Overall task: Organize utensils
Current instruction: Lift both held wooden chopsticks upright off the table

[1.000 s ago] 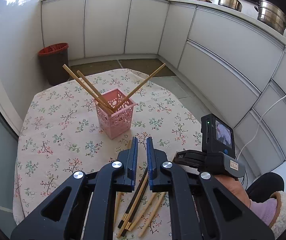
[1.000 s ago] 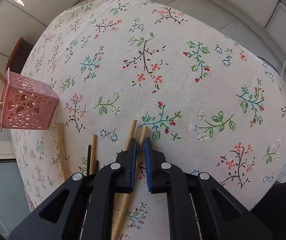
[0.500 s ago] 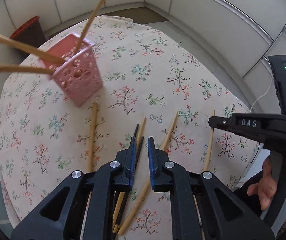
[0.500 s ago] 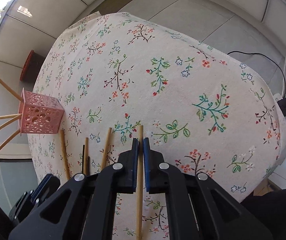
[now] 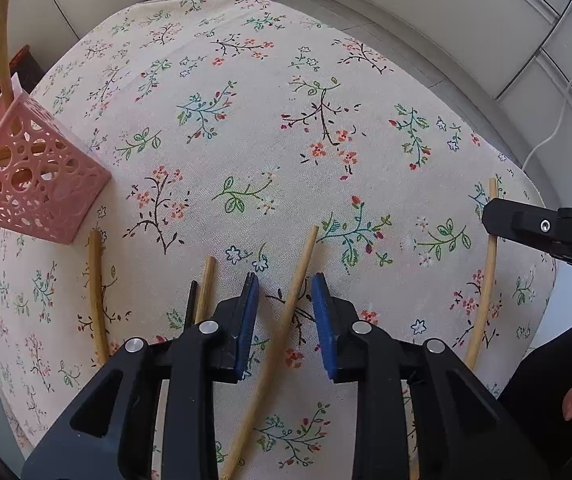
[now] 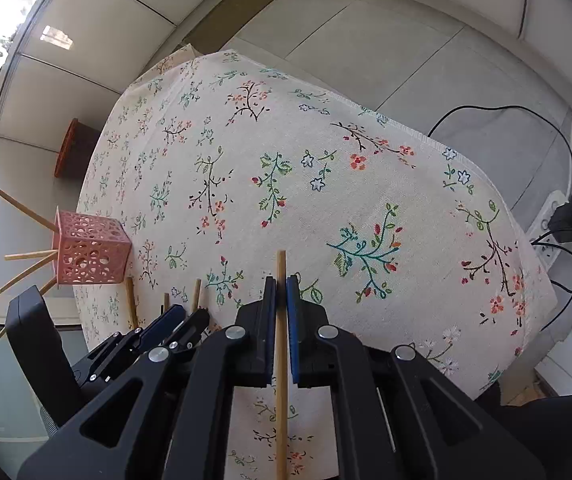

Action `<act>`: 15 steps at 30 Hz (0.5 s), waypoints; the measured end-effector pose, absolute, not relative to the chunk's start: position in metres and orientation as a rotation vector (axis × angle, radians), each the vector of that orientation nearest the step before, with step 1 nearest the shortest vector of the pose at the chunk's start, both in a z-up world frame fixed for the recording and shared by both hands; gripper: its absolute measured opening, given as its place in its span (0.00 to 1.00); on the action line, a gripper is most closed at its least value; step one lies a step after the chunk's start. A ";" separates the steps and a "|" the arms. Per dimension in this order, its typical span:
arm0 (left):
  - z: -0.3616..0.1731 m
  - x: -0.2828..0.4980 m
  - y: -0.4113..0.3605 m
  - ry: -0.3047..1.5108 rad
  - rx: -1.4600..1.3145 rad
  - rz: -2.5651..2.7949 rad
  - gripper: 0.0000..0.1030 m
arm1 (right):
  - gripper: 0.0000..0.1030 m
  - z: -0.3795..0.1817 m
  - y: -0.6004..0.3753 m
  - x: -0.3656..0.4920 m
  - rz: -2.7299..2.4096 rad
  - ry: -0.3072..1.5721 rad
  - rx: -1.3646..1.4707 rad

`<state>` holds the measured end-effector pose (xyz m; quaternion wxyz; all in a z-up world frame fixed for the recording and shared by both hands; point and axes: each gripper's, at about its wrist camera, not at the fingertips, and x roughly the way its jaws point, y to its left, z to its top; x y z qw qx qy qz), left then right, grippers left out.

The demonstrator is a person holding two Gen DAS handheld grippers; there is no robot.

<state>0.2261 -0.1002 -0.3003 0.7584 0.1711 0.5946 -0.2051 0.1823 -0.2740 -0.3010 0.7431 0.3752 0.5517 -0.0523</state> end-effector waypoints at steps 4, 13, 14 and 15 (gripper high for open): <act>-0.296 0.223 -0.096 1.281 0.340 -0.456 0.05 | 0.05 -0.288 -0.268 0.179 -0.088 1.178 0.788; -0.196 0.168 -0.058 1.028 0.222 -0.513 0.04 | 0.05 -0.231 -0.243 0.156 0.037 1.063 0.703; -0.184 0.161 -0.053 0.993 0.211 -0.510 0.04 | 0.05 -0.224 -0.241 0.152 0.055 1.052 0.688; -0.173 0.155 -0.049 0.960 0.197 -0.506 0.04 | 0.05 -0.216 -0.237 0.149 0.071 1.039 0.675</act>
